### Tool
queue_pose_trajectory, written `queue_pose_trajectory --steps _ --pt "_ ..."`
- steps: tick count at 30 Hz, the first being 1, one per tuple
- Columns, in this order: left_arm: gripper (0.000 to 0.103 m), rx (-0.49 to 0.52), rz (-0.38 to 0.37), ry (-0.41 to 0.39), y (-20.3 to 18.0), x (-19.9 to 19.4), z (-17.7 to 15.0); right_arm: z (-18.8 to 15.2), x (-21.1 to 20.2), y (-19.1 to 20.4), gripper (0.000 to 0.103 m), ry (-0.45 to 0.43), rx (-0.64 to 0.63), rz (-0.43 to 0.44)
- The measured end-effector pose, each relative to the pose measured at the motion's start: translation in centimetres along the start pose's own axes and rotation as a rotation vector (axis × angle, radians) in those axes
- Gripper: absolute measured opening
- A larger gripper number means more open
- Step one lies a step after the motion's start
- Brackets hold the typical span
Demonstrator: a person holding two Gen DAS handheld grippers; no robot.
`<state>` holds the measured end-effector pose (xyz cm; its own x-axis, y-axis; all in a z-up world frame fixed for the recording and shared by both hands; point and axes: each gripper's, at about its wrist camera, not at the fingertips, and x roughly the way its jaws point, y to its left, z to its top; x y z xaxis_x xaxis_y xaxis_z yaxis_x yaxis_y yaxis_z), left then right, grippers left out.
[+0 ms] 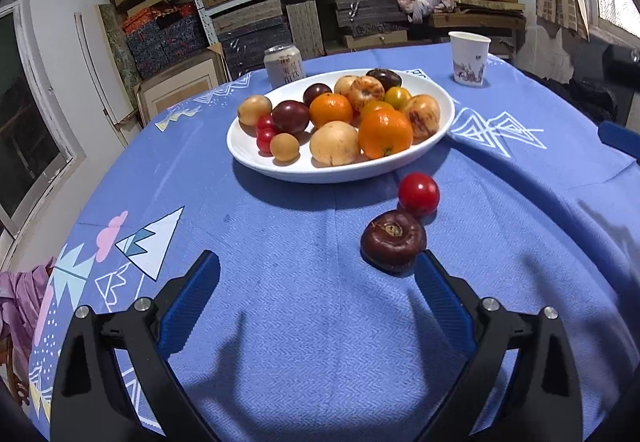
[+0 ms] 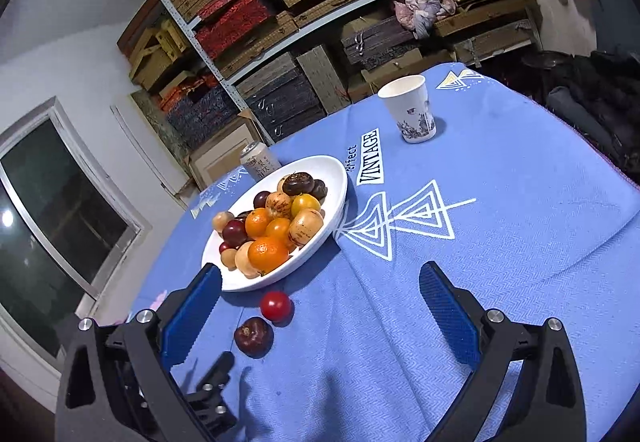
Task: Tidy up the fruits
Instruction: 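Move both open tools back to the last plum and tomato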
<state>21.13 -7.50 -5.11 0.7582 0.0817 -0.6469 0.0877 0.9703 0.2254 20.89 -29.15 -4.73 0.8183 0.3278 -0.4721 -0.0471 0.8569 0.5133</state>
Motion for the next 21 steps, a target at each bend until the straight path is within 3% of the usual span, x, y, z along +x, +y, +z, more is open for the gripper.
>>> queue_pose_trajectory --steps 16,21 --pt "0.097 -0.009 -0.024 0.064 0.1 2.5 1.0 -0.3 0.7 0.2 0.100 0.032 -0.004 0.003" --pt "0.097 -0.039 0.017 0.068 1.1 2.8 1.2 -0.5 0.8 0.2 0.100 0.041 -0.007 0.002"
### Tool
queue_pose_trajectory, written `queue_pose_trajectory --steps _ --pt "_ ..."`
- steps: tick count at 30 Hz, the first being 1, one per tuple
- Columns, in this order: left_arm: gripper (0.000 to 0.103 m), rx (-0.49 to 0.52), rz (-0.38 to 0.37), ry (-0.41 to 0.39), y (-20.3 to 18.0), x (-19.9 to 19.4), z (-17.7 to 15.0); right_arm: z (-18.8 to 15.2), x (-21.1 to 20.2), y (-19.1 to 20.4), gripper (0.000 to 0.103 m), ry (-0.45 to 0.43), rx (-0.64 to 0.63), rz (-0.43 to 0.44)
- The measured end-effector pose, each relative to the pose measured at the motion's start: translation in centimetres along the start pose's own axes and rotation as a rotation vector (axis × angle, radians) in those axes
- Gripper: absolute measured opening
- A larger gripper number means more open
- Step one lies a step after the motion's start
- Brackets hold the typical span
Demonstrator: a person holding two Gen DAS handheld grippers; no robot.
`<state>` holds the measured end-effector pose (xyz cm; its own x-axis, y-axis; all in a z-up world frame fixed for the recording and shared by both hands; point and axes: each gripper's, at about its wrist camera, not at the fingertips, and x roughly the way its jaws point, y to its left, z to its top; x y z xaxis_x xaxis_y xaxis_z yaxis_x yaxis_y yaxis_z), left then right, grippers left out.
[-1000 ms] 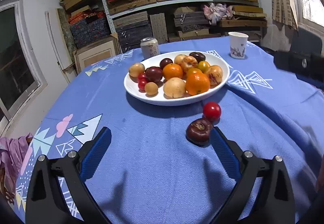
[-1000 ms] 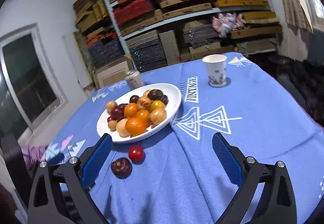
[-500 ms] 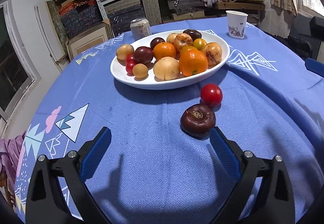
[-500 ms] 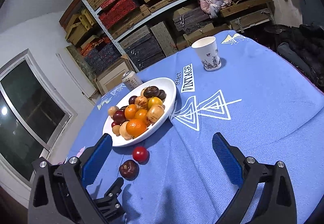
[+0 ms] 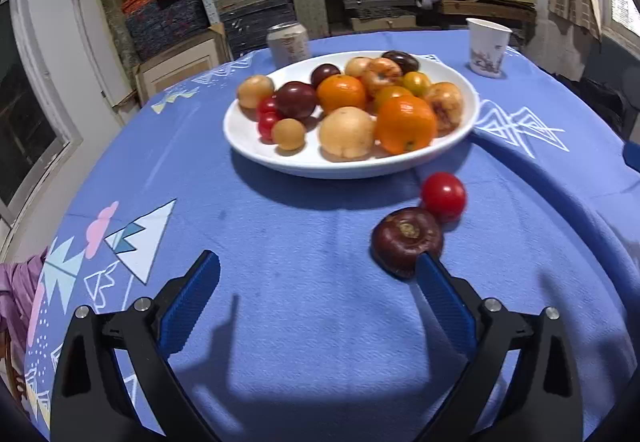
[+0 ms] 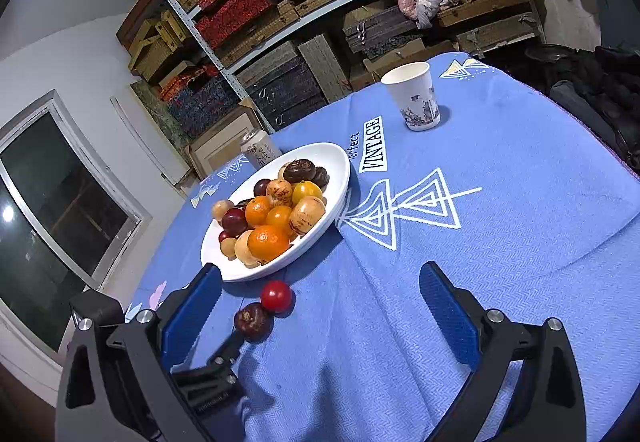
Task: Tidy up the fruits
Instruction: 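Move both open tools back to the last plum and tomato, then grasp the dark red plum with the left tool while the right tool grasps the red tomato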
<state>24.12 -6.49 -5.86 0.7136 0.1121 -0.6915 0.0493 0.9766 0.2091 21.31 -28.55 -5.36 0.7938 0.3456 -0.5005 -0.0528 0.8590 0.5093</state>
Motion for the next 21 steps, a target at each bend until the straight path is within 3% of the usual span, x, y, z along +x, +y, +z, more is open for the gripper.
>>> queue_pose_trajectory --steps 3,5,8,16,17,18,20,21 --pt "0.097 -0.040 0.088 -0.006 1.7 0.1 0.1 0.0 0.1 -0.1 0.100 0.004 0.005 -0.001" --pt "0.097 -0.081 0.108 -0.004 3.1 0.1 0.0 0.0 0.1 -0.2 0.100 0.007 0.009 0.001" --pt "0.097 -0.144 0.014 -0.011 4.2 -0.4 0.1 -0.1 0.2 -0.2 0.100 0.012 0.009 0.003" --pt "0.096 0.043 -0.121 -0.044 -0.5 -0.3 0.4 -0.6 0.4 0.9 0.100 0.004 -0.070 -0.013" --pt "0.093 0.051 -0.157 -0.039 -0.8 -0.1 0.7 -0.6 0.3 1.0 0.100 0.002 -0.077 -0.013" --pt "0.070 0.056 -0.188 -0.030 -1.1 0.3 0.9 -0.6 0.3 1.1 0.100 0.001 -0.084 -0.012" --pt "0.041 0.070 -0.297 0.039 -1.7 1.6 1.3 -0.7 0.4 1.2 0.100 0.002 -0.096 -0.017" --pt "0.042 0.071 -0.296 0.052 -1.8 1.8 1.3 -0.7 0.5 1.2 0.100 0.004 -0.104 -0.018"
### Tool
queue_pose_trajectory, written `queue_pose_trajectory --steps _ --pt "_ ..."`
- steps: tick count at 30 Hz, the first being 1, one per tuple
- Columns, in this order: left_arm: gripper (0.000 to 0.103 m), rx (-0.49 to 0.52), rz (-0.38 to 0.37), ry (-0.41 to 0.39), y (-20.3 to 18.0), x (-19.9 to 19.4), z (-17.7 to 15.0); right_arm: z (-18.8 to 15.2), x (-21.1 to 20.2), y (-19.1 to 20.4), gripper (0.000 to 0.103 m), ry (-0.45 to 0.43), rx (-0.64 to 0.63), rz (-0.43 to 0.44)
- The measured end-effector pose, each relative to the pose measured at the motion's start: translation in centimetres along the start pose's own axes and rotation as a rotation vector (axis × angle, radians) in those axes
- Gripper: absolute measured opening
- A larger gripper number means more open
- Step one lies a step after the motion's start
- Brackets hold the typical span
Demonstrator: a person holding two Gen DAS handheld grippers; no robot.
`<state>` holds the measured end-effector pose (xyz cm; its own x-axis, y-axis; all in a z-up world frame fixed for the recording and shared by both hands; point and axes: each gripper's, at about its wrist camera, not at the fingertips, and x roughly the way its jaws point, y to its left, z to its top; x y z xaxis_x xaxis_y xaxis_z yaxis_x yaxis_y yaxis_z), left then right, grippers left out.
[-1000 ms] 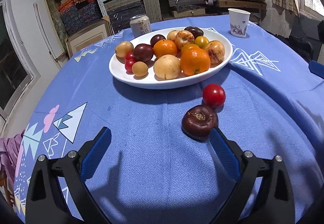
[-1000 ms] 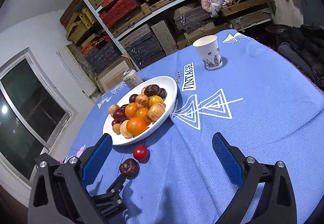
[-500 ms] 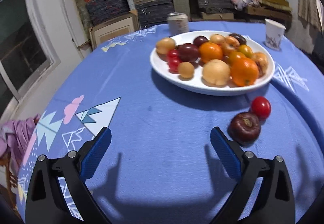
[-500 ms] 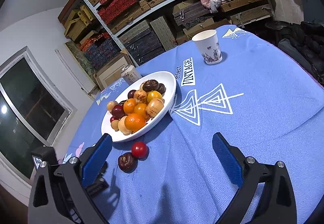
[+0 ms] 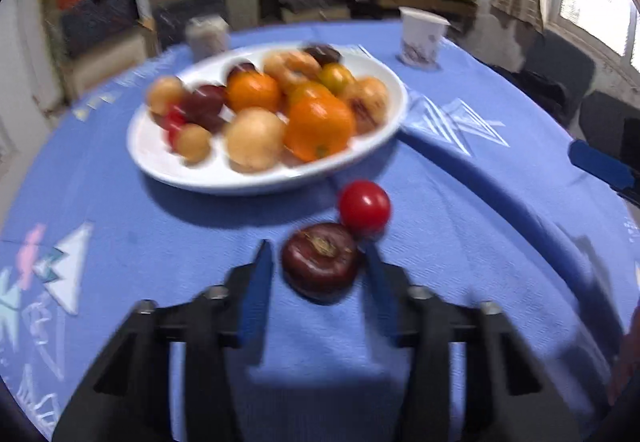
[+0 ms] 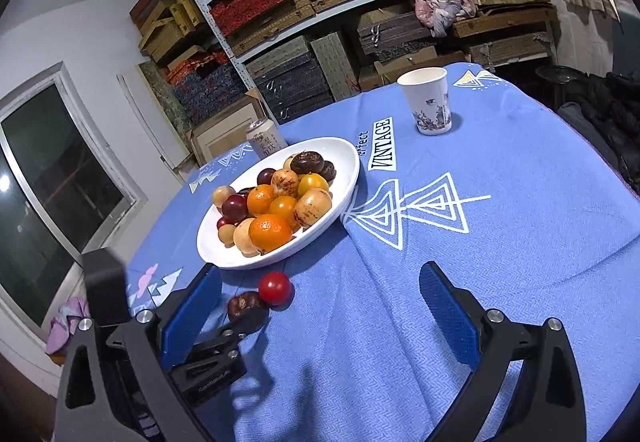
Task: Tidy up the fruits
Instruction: 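Grasp the dark red plum with the left tool while the right tool grasps the red tomato, then carry both fruits onto the white plate and open both tools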
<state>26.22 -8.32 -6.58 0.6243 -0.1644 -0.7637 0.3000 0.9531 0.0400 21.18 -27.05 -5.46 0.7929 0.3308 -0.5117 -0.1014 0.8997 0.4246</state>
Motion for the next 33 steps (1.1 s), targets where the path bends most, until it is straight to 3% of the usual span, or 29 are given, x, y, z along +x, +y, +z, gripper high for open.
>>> queue_pose_trajectory --steps 4,7,9,11,13,15,19,21,27,30,33 --pt "0.042 -0.024 -0.033 -0.003 0.4 -0.1 -0.1 -0.2 0.2 0.7 0.100 0.011 -0.036 0.000" --pt "0.041 -0.055 -0.046 -0.017 1.2 -0.4 -0.1 -0.7 1.3 1.8 0.100 0.068 -0.119 -0.041" --pt "0.041 -0.053 -0.002 -0.041 1.6 -1.2 -0.4 -1.3 2.7 3.0 0.091 0.120 -0.202 -0.070" --pt "0.041 -0.074 0.054 -0.070 2.6 -2.6 -0.8 -2.0 4.7 4.7 0.069 0.182 -0.322 -0.110" --pt "0.041 -0.105 0.110 -0.101 4.0 -3.8 -1.1 -2.5 7.0 6.0 0.056 0.252 -0.397 -0.115" --pt "0.041 -0.159 0.132 -0.106 5.8 -4.3 -1.1 -2.7 8.3 6.6 0.055 0.285 -0.407 -0.077" --pt "0.041 -0.222 0.121 -0.086 7.9 -4.2 -1.0 -2.7 9.9 7.8 0.052 0.281 -0.457 -0.090" --pt "0.041 -0.203 0.128 -0.087 7.7 -4.2 -1.0 -2.5 10.7 7.7 0.033 0.299 -0.450 -0.079" --pt "0.042 -0.185 0.127 -0.080 7.1 -3.6 -0.4 -2.0 10.7 7.6 0.030 0.313 -0.414 -0.033" --pt "0.042 -0.193 0.100 -0.087 7.3 -3.4 1.5 0.3 8.6 7.9 0.030 0.232 -0.386 -0.008" --pt "0.042 -0.171 0.127 -0.126 7.2 -2.8 4.7 3.7 8.4 8.0 0.031 0.151 -0.370 -0.054"
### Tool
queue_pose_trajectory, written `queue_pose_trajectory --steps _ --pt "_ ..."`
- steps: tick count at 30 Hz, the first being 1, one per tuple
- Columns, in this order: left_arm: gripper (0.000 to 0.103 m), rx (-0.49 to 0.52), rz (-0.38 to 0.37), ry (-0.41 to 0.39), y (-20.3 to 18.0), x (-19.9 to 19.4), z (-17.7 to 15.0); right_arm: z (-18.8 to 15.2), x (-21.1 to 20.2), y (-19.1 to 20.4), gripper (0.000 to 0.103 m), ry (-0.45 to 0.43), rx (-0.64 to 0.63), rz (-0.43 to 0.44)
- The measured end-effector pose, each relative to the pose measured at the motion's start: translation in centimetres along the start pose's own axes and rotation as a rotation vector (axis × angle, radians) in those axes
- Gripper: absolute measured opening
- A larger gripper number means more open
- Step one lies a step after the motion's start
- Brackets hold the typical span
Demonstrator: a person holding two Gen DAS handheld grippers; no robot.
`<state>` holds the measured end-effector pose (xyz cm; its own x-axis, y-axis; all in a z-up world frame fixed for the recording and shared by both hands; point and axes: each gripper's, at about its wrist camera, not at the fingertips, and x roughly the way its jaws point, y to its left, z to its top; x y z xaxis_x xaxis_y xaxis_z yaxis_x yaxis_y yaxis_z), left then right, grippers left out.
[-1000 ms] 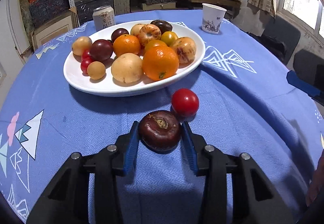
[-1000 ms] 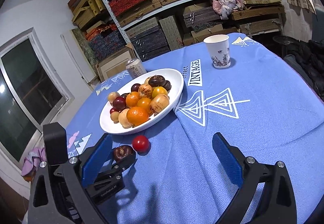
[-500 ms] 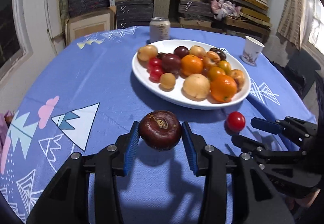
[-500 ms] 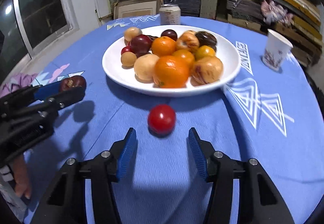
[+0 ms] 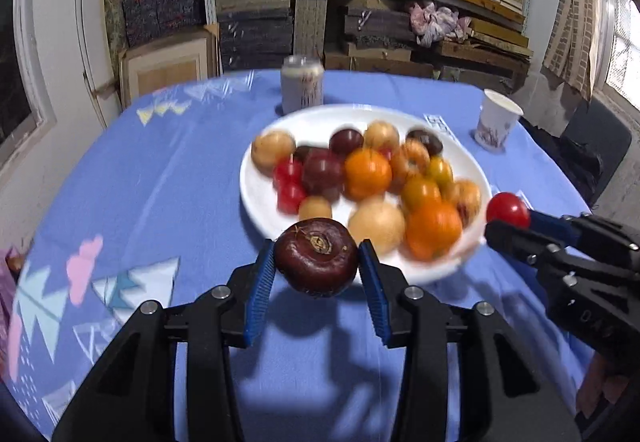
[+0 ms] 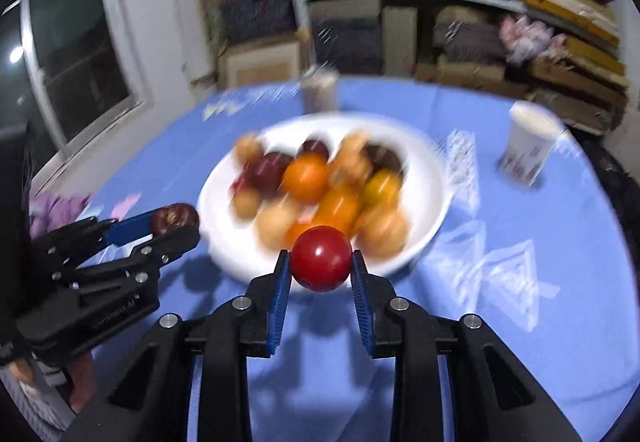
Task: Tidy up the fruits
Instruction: 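Carry both fruits onto the white plate and open both tools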
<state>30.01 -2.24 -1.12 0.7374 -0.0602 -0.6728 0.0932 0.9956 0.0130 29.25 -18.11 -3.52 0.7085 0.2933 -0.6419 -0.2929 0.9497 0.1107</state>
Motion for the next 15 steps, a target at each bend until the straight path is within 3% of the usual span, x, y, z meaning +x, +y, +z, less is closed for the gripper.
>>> queue_pose_trajectory --steps 5,10,15 --pt "0.042 0.021 0.010 -0.005 -1.1 3.5 3.6 2.8 3.2 -0.1 0.031 0.000 -0.021 -0.026" --pt "0.043 0.003 0.023 0.009 -0.8 6.7 4.7 2.9 5.4 -0.3 0.032 0.013 -0.060 -0.054" --pt "0.060 0.001 0.055 -0.013 -0.7 7.6 4.2 2.9 5.7 -0.9 0.054 -0.008 -0.045 -0.070"
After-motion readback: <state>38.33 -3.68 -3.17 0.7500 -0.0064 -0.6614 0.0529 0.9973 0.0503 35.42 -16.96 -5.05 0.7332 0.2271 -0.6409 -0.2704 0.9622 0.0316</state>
